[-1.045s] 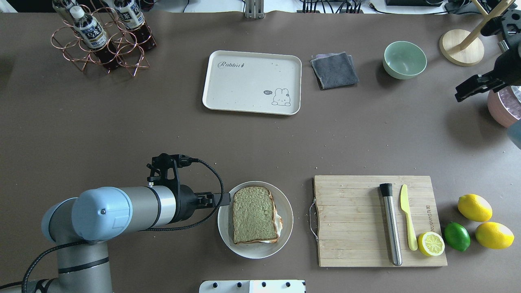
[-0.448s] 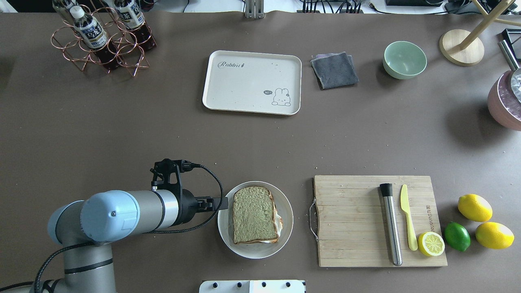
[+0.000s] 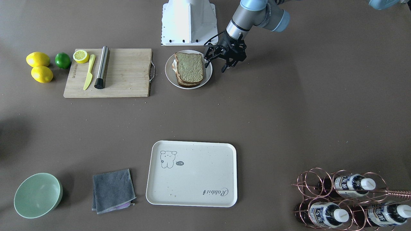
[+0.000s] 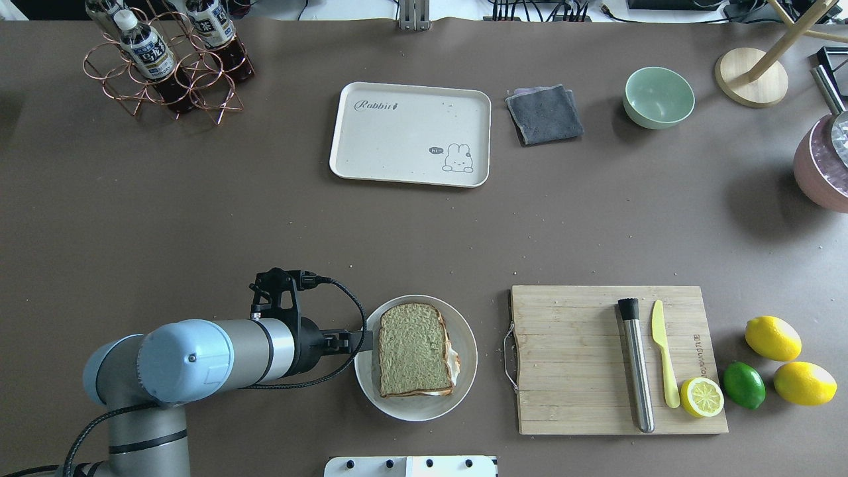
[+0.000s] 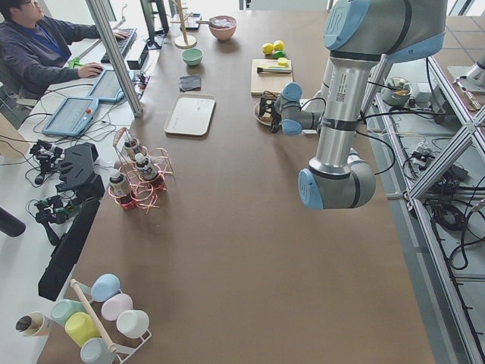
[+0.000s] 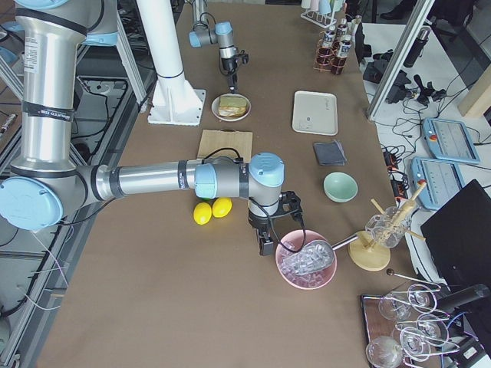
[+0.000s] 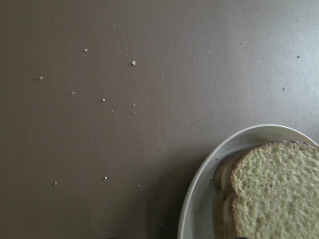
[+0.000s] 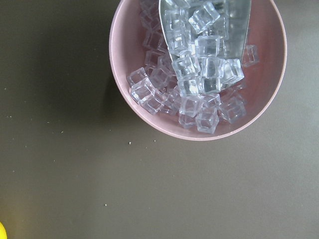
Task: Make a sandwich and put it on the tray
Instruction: 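Grip the white plate rim with the left gripper and lift it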
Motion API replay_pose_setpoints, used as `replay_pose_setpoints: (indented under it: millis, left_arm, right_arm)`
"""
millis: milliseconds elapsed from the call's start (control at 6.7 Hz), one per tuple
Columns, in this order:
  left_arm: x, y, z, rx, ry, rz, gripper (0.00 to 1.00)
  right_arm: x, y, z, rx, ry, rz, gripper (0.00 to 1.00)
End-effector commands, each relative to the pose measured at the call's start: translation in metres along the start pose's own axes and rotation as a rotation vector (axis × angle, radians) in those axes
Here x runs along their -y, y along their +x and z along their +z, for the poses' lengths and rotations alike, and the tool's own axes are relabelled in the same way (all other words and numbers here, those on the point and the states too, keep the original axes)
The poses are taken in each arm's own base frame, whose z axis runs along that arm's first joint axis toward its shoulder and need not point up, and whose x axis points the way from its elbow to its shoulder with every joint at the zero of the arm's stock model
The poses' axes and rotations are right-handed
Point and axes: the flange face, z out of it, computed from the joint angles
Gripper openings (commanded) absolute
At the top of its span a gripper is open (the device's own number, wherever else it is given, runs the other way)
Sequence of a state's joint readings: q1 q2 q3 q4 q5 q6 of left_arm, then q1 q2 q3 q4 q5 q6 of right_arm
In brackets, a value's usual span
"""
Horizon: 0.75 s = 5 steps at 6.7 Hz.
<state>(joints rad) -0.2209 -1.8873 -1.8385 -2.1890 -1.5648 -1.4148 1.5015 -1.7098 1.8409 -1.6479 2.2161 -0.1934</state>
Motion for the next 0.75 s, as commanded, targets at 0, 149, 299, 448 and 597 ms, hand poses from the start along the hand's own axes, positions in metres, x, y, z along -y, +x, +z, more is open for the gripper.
replay_pose_setpoints:
  millis: [0, 149, 299, 448, 597]
  left_arm:
    - [-0.0095, 0.0016, 0.0046, 0.002, -0.013, 0.008, 0.47]
    - [-0.0127, 0.004, 0.0073, 0.002, -0.017, 0.01, 0.45]
    - [-0.0123, 0.0081, 0.0113, 0.002, -0.017, 0.01, 0.44]
    - [-0.0124, 0.0077, 0.0119, 0.003, -0.017, 0.01, 0.38]
    - [-0.0121, 0.0095, 0.0117, 0.0, -0.017, 0.01, 0.26]
  right_arm:
    - [-0.0009, 0.0013, -0.0006, -0.001, 0.0, 0.004, 1.0]
    - [-0.002, 0.0033, -0.0019, 0.0, 0.002, 0.01, 1.0]
    - [-0.0041, 0.0048, -0.0016, 0.0, 0.0, 0.016, 1.0]
    - [-0.0054, 0.006, -0.0018, 0.0, -0.001, 0.018, 1.0]
    - [-0.0057, 0.0067, -0.0022, -0.002, 0.0, 0.021, 1.0]
